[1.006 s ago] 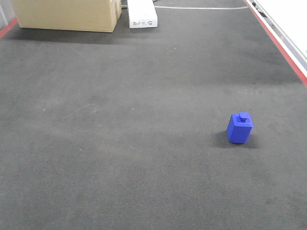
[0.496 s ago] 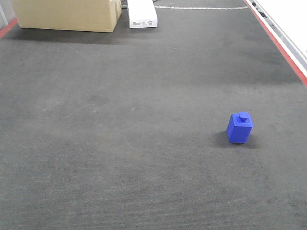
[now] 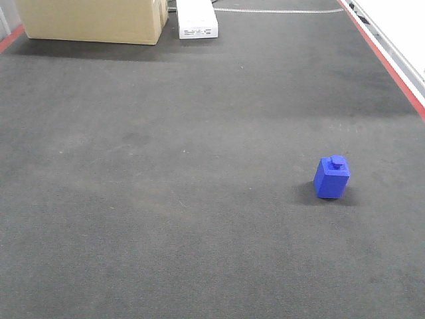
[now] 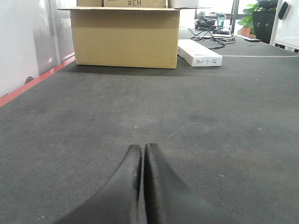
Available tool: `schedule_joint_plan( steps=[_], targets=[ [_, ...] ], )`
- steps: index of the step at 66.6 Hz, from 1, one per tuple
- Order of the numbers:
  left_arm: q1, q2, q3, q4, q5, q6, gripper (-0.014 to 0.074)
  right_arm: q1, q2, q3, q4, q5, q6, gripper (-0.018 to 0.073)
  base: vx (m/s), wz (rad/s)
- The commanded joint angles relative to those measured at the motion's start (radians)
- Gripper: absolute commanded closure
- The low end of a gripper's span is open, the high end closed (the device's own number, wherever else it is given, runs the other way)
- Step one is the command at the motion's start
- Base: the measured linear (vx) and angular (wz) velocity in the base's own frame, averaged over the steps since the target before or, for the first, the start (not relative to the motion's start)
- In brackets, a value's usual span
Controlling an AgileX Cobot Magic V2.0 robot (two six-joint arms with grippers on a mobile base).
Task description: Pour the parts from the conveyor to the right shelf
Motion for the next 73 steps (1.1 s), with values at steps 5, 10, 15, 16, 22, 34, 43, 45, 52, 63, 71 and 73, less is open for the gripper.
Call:
schedule_joint_plan(
  steps=[5,10,15,16,22,34,43,45,52,63,71,73],
  targets=[
    [-0.005,0.019,-0.020,-0.008,-0.079,-0.008,0.0603,-0.006,-0.001,-0.129,-0.026,-0.103,-0.008,0.0567,0.00,0.00],
    [-0.005,0.019,-0.020,-0.008,-0.079,-0.008,0.0603,-0.006,0.011,-0.239,-0.058,-0.016,-0.008,0.0565,0.00,0.00],
    [-0.005,0.019,-0.020,-0.008,-0.079,-0.008,0.0603,-0.006,0.052,-0.348,-0.091,0.110,-0.008,0.0565,0.00,0.00],
    [-0.005,0.019,-0.020,-0.008,-0.079,-0.008,0.0603,-0.006,0.067,-0.377,-0.094,0.132,-0.008,0.0564,0.00,0.00],
    [-0.005,0.019,-0.020,-0.008,-0.079,-0.008,0.0603,-0.006,0.158,-0.505,-0.095,0.266,-0.008,0.0559,0.00,0.00],
    [-0.005,0.019,-0.020,-0.008,-0.079,-0.008,0.0603,-0.006,0.364,-0.678,-0.088,0.425,-0.016,0.0427,0.00,0.00],
    [-0.005,0.019,-0.020,-0.008,-0.079,-0.008,0.0603,-0.006,0.484,-0.716,-0.088,0.436,-0.089,0.0188,0.00,0.00],
    [-0.005,0.019,-0.020,-0.008,-0.079,-0.008,0.0603,-0.006,0.500,-0.716,-0.088,0.424,-0.115,0.0139,0.00,0.00],
    [-0.005,0.019,-0.020,-0.008,-0.079,-0.008,0.0603,-0.006,0.564,-0.716,-0.088,0.376,-0.178,-0.0018,0.00,0.00],
    [-0.005,0.019,-0.020,-0.008,-0.079,-0.008,0.0603,-0.005,0.652,-0.719,-0.077,0.381,-0.185,-0.0104,0.00,0.00],
    [-0.005,0.019,-0.020,-0.008,-0.079,-0.008,0.0603,-0.005,0.741,-0.799,0.028,0.526,-0.179,-0.0092,0.00,0.00],
    [-0.005,0.019,-0.020,-0.008,-0.079,-0.008,0.0603,-0.005,0.777,-0.835,0.048,0.578,-0.185,-0.0091,0.00,0.00]
  ],
)
